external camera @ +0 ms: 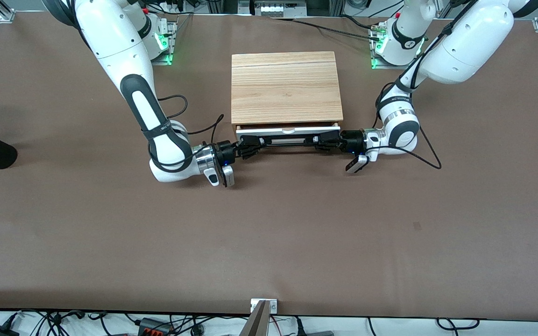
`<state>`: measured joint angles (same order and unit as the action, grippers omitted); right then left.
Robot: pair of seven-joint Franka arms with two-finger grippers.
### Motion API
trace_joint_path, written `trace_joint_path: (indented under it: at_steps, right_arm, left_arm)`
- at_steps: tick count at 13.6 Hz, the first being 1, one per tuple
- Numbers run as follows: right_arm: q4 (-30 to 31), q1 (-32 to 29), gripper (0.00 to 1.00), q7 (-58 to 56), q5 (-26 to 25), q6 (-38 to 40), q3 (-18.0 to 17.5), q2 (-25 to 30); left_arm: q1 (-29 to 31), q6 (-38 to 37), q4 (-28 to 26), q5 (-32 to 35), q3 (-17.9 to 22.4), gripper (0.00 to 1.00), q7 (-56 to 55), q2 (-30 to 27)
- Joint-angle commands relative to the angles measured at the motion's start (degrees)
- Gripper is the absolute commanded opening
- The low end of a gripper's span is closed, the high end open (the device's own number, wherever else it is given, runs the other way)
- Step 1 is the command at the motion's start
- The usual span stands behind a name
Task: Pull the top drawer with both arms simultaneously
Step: 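Pull the handle outward with both grippers to slide the drawer open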
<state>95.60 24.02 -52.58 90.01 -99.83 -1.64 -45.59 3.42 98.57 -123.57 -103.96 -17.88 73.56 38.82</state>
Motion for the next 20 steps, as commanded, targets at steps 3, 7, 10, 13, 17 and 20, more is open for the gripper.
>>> trace_joint_path:
  at_steps: [3,7,10,13,17,20]
  right_arm:
    - [-7.35,-0.64,0.0,0.72,0.78,-0.1,0.06,-5.03]
    - [-12.18,-1.43,0.0,0.72,0.78,-0.19,0.06,-7.93]
    - [-14.21,-1.7,0.0,0.72,0.78,-1.5,0.06,-8.9]
    - [-15.09,-1.43,0.0,0.72,0.78,-4.05,0.06,-9.79]
    - [-15.01,-1.43,0.74,0.72,0.95,-4.14,-0.12,-9.79]
    - [-15.01,-1.61,1.0,0.98,1.04,-4.14,-0.12,-9.52]
  left_arm:
    - [0.27,0.39,4.12,-0.54,0.56,0.18,2.64,3.63]
    - [0.01,1.19,6.05,0.07,1.62,0.18,4.66,4.33]
    - [-0.08,1.97,7.63,0.77,2.41,0.18,5.19,4.51]
    - [0.18,3.3,9.13,2.88,2.85,0.18,5.1,5.03]
    - [-0.17,4.44,10.01,2.97,2.85,0.19,5.1,5.12]
    - [-0.26,6.71,10.89,4.45,2.85,0.2,5.1,5.21]
